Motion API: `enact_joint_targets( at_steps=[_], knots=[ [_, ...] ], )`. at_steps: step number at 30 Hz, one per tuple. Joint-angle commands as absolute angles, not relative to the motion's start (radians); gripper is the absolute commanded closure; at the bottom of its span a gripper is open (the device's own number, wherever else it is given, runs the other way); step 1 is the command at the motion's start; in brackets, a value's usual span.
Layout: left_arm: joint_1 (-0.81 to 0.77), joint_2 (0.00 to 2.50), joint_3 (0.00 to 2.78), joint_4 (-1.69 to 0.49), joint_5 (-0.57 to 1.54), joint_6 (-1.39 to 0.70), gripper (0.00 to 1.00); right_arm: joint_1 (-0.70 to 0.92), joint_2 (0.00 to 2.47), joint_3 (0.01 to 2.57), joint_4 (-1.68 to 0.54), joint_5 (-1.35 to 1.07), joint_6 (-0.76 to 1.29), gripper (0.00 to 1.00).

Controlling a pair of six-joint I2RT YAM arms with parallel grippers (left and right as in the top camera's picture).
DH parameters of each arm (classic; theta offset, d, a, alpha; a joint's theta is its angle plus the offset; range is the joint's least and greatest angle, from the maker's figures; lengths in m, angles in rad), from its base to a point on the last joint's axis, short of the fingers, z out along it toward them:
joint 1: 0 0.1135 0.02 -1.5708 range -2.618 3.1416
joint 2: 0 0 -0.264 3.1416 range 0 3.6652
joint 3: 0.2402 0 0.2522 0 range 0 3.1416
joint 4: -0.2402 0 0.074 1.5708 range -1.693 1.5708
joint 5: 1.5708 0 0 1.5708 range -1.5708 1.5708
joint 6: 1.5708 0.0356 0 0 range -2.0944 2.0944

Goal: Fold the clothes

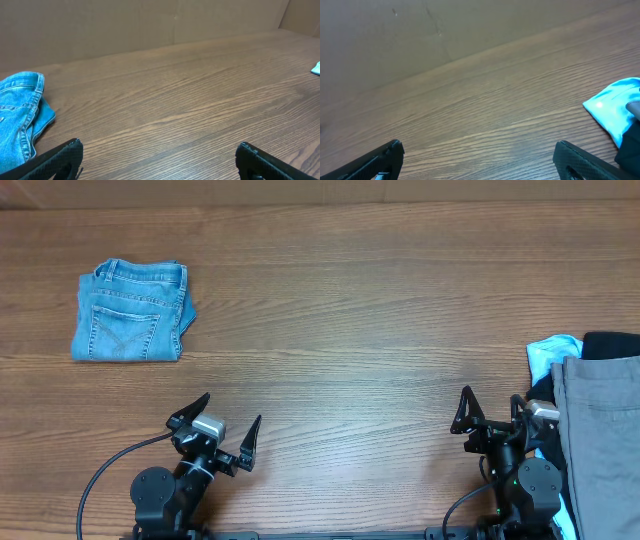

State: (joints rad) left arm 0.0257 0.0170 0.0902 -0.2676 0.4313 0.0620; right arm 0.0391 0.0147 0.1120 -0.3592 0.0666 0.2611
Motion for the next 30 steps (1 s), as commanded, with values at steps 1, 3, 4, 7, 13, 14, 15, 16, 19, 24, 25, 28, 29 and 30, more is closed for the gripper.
enact_joint_targets(
  at_steps=[1, 3, 4, 7, 13, 14, 15, 16, 19, 24, 25, 28, 29, 30],
  knots=[
    [0.019, 0.004, 0.084, -0.261, 0.438, 0.065, 0.00, 0.034, 0.003, 0.107, -0.353, 0.066, 0.261, 0.00],
    [0.019, 0.004, 0.084, -0.261, 0.438, 0.065, 0.00, 0.034, 0.003, 0.107, -0.353, 0.066, 0.261, 0.00],
    [0.019, 0.004, 0.084, -0.261, 0.438, 0.065, 0.00, 0.034, 0.003, 0.107, -0.353, 0.066, 0.261, 0.00],
    [0.019, 0.004, 0.084, -0.261, 0.438, 0.065, 0.00, 0.034, 0.003, 0.107, -0.353, 0.066, 0.261, 0.00],
    [0.019, 0.004, 0.084, -0.261, 0.438, 0.065, 0.00, 0.034, 0.003, 0.107, -0.353, 0.066, 0.261, 0.00],
    [0.019, 0.004, 0.084, -0.261, 0.438, 0.065, 0.00, 0.034, 0.003, 0.107, -0.353, 0.066, 0.261, 0.00],
    [0.019, 0.004, 0.084, -0.258, 0.437, 0.065, 0.00, 0.034, 0.003, 0.107, -0.353, 0.066, 0.261, 0.00],
    [0.019, 0.004, 0.084, -0.251, 0.438, 0.068, 0.00, 0.034, 0.003, 0.107, -0.353, 0.066, 0.261, 0.00],
    [0.019, 0.004, 0.084, -0.236, 0.437, 0.067, 0.00, 0.034, 0.003, 0.107, -0.353, 0.066, 0.261, 0.00],
    [0.019, 0.004, 0.084, -0.240, 0.438, 0.067, 0.00, 0.034, 0.003, 0.107, -0.353, 0.066, 0.261, 0.00],
    [0.019, 0.004, 0.084, -0.240, 0.438, 0.067, 0.00, 0.034, 0.003, 0.107, -0.353, 0.066, 0.261, 0.00],
    [0.019, 0.005, 0.084, -0.264, 0.440, 0.056, 0.00, 0.034, 0.003, 0.107, -0.353, 0.066, 0.261, 0.00],
    [0.019, 0.005, 0.084, -0.263, 0.439, 0.035, 0.00, 0.034, 0.003, 0.107, -0.353, 0.066, 0.262, 0.00],
    [0.019, 0.005, 0.084, -0.264, 0.439, 0.014, 0.00, 0.034, 0.003, 0.107, -0.353, 0.063, 0.262, 0.00]
  ],
)
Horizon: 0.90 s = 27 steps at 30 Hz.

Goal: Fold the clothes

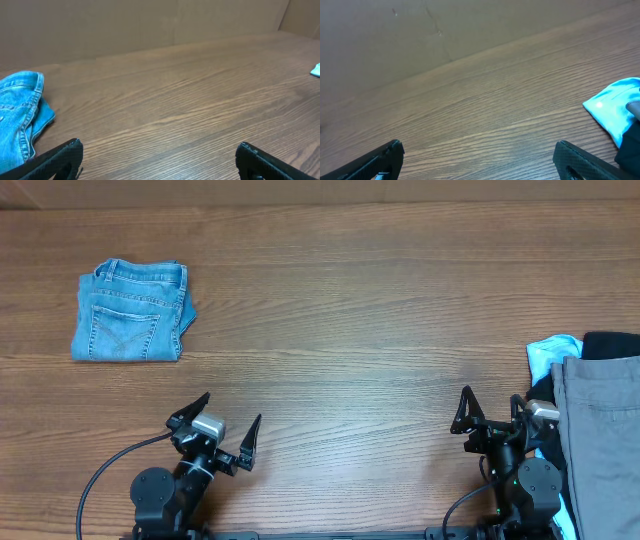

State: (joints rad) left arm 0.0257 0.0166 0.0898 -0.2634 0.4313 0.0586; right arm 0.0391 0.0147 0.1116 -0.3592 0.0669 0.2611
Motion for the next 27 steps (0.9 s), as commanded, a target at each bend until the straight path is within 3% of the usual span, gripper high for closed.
enact_joint_targets(
  at_steps=[1, 5, 12, 21, 27],
  knots=[
    [0.019, 0.005, 0.084, -0.259, 0.439, -0.067, 0.00, 0.034, 0.003, 0.109, -0.342, -0.023, 0.262, 0.00],
    [0.019, 0.005, 0.134, -0.260, 0.467, -0.172, 0.00, 0.034, 0.003, 0.162, -0.310, -0.289, 0.262, 0.00],
    [0.019, 0.101, 0.377, -0.368, 0.391, -0.156, 0.00, 0.034, 0.128, 0.399, -0.406, -0.300, 0.260, 0.00],
    [0.019, 0.754, 0.916, -0.720, 0.347, -0.153, 0.00, 0.032, 0.865, 0.950, -0.873, -0.286, 0.257, 0.00],
    [0.019, 1.155, 1.298, -0.999, 0.351, -0.142, 0.00, 0.032, 1.258, 1.236, -1.052, -0.325, 0.262, 0.00]
  ],
)
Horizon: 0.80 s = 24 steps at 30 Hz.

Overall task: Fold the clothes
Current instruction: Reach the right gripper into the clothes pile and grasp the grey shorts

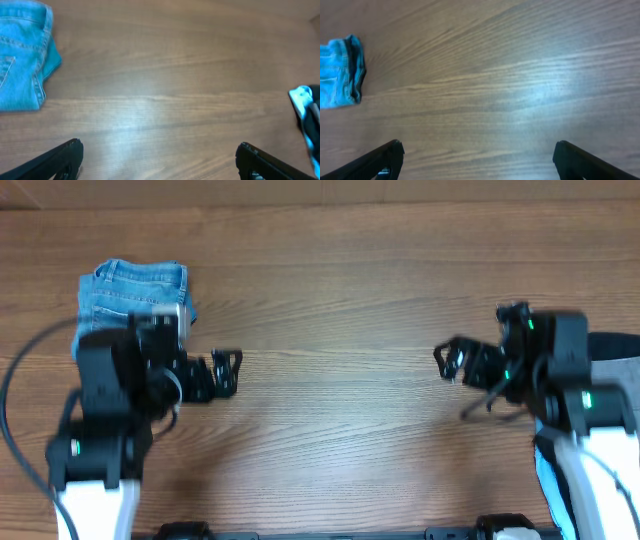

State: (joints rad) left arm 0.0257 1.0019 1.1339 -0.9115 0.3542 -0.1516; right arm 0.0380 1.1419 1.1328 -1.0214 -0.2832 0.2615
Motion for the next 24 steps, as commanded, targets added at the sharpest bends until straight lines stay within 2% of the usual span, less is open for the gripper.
enact_joint_targets(
  at_steps=[1, 4, 6, 11, 17, 24],
  knots=[
    [0.019, 1.196, 1.326, -1.017, 0.364, -0.142, 0.00, 0.032, 1.305, 1.261, -1.066, -0.343, 0.230, 0.00],
    [0.019, 1.280, 1.353, -1.026, 0.503, -0.145, 0.00, 0.010, 1.384, 1.316, -1.107, -0.259, 0.223, 0.00],
    [0.019, 1.305, 1.353, -1.031, 0.546, -0.130, 0.00, -0.033, 1.396, 1.346, -1.119, -0.135, 0.303, 0.00],
    [0.019, 1.346, 1.353, -1.067, 0.552, -0.111, 0.00, -0.281, 1.411, 1.394, -1.107, 0.159, 0.435, 0.00],
    [0.018, 1.346, 1.353, -1.049, 0.551, -0.112, 0.00, -0.467, 1.592, 1.394, -1.040, 0.158, 0.439, 0.06],
    [0.018, 1.346, 1.353, -1.044, 0.551, -0.112, 0.00, -0.477, 1.776, 1.394, -1.007, 0.169, 0.392, 0.09]
  ],
)
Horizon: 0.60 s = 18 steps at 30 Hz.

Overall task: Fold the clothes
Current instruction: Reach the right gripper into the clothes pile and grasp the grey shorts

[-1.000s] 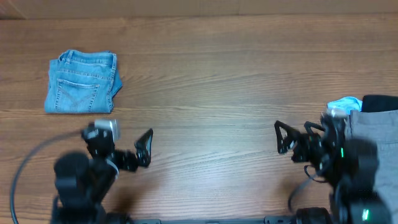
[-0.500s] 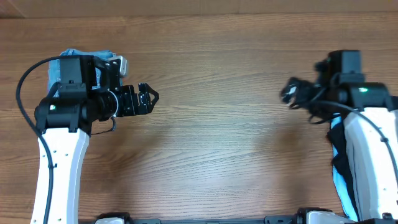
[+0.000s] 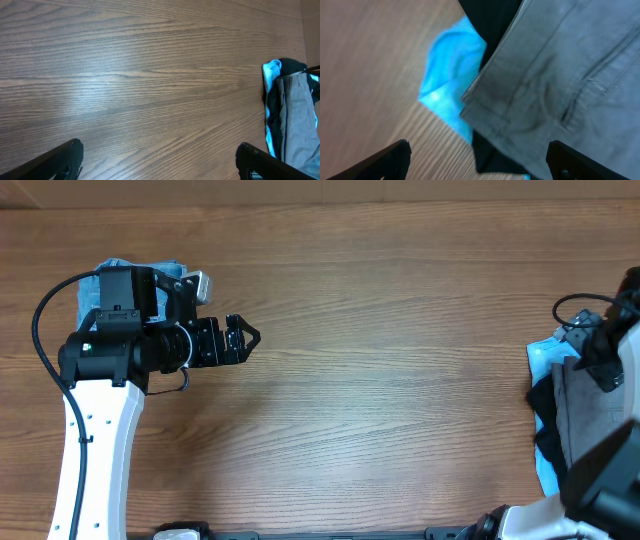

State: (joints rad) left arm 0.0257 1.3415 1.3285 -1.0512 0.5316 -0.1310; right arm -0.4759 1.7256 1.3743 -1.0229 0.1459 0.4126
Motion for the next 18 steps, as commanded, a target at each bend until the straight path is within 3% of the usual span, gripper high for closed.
enact_joint_targets(
  at_steps=[1, 7, 14, 18],
  knots=[
    [0.018, 1.346, 1.353, -1.042, 0.552, -0.112, 0.00, -0.477, 1.806, 1.394, -0.999, 0.169, 0.390, 0.10],
    [0.018, 1.346, 1.353, -1.015, 0.553, -0.112, 0.00, -0.475, 1.893, 1.394, -0.979, 0.180, 0.362, 0.16],
    [0.018, 1.346, 1.353, -0.989, 0.627, -0.112, 0.00, -0.472, 1.952, 1.393, -1.000, 0.206, 0.367, 0.15],
    [0.018, 1.346, 1.353, -0.989, 0.648, -0.113, 0.00, -0.472, 1.973, 1.393, -1.000, 0.206, 0.371, 0.22]
  ],
)
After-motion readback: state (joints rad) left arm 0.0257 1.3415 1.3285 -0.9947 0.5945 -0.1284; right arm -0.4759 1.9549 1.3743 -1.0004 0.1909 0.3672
